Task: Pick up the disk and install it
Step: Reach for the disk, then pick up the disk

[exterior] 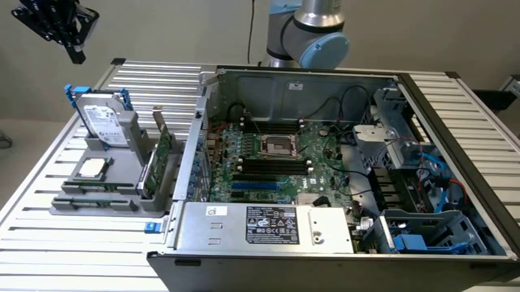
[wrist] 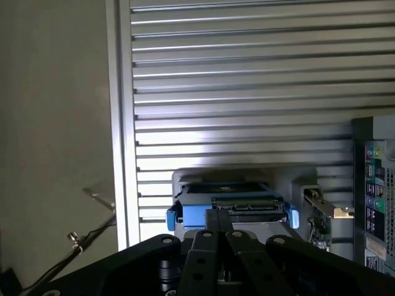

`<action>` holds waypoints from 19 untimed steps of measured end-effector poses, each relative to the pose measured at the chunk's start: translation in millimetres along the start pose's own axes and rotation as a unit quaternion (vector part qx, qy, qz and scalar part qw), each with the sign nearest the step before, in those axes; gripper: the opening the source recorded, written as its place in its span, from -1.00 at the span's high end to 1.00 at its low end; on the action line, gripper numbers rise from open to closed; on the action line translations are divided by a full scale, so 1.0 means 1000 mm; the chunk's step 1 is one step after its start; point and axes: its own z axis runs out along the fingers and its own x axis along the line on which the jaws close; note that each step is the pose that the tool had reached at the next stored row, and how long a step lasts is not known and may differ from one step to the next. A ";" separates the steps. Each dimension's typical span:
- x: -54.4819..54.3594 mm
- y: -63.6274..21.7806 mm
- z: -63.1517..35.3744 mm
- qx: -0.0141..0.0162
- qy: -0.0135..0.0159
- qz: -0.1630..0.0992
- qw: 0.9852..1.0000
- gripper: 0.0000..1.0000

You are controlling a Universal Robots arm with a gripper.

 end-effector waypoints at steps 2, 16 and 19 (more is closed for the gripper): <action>0.003 -0.0002 0.0002 0.000 0.000 -0.003 1.000 0.79; 0.006 -0.0004 0.0002 0.000 -0.001 -0.007 1.000 0.79; 0.006 -0.0004 0.0002 0.000 -0.001 -0.007 1.000 0.79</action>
